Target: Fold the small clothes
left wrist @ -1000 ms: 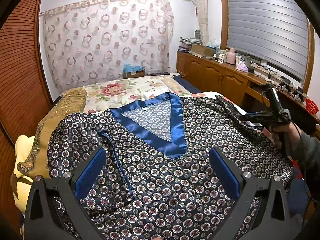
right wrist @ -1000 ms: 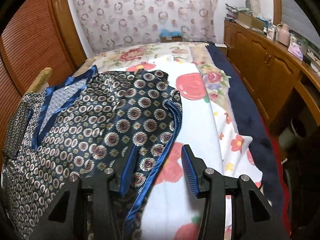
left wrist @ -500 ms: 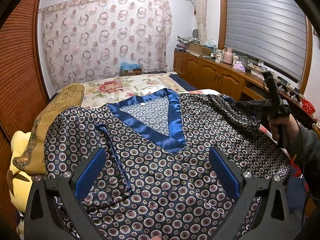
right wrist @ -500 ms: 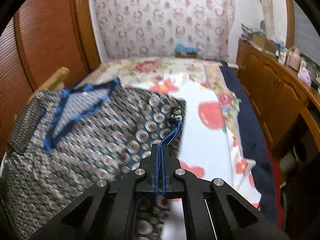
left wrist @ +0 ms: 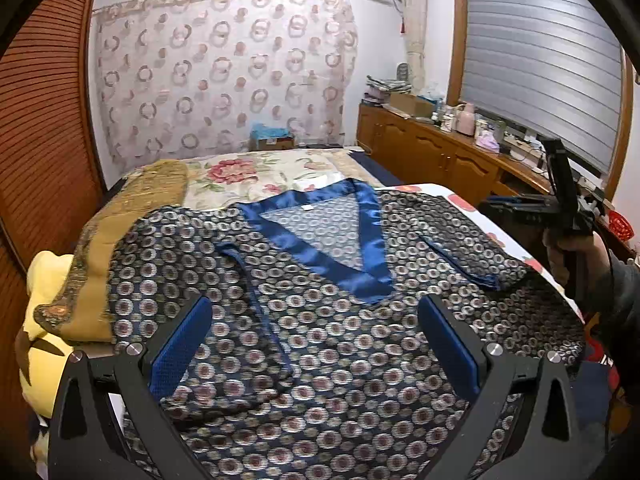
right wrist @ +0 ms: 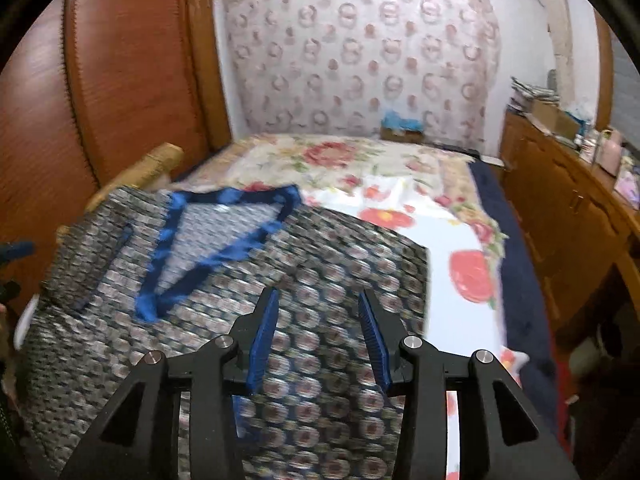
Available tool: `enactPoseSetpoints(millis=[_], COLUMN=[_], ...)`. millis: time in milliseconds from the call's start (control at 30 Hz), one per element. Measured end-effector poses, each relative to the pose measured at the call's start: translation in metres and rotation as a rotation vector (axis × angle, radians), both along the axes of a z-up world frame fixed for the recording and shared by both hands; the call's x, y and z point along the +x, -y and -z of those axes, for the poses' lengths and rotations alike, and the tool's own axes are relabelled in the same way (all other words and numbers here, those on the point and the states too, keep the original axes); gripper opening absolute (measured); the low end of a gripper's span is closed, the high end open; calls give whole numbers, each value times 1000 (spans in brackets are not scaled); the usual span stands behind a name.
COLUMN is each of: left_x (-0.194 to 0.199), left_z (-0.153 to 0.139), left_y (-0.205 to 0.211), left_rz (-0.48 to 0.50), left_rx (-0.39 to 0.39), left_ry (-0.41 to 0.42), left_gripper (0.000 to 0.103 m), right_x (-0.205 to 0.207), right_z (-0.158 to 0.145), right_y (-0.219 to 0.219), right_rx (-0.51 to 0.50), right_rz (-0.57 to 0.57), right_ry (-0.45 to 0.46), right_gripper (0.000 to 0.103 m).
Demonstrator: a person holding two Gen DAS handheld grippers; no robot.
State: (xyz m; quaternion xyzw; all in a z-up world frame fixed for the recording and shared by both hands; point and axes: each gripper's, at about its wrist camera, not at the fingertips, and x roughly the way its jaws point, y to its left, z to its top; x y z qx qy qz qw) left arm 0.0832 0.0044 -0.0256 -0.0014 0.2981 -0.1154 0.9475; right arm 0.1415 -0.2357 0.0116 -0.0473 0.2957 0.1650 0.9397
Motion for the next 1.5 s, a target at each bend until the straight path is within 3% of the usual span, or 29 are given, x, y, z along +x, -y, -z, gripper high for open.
enactPoseSetpoints(millis=[200,400,633,833,1000,1267,1500], left_x=[13,31,62,84,101,128,140], left_z=[4,7,14,25,31,49,64], left_y=[-40,-89,-124,-157,-171,-183,-173], left_rz=[-61,-104,-147,-175,-201,-201,-211], left_rx=[4,-65,-51,-155,-168,-250,-200], left_ry=[-18,-35,-83,-127,-158,-256,-332], left_gripper=[103,98,83,77,76,56,56], right_x=[13,20,31,26,25,24,26], right_z=[35,56,59,58,58,58,58], right_y=[12,12,9,8,6,5,9], right_rx=[-77,-101,-119,-132,-148,-160,-143], right_rz=[58,62,71,79,89,86,82], right_ry=[-101,-143,-142,-135,-125,-119,-128], right_gripper=[43,43,43,43,43,43,44])
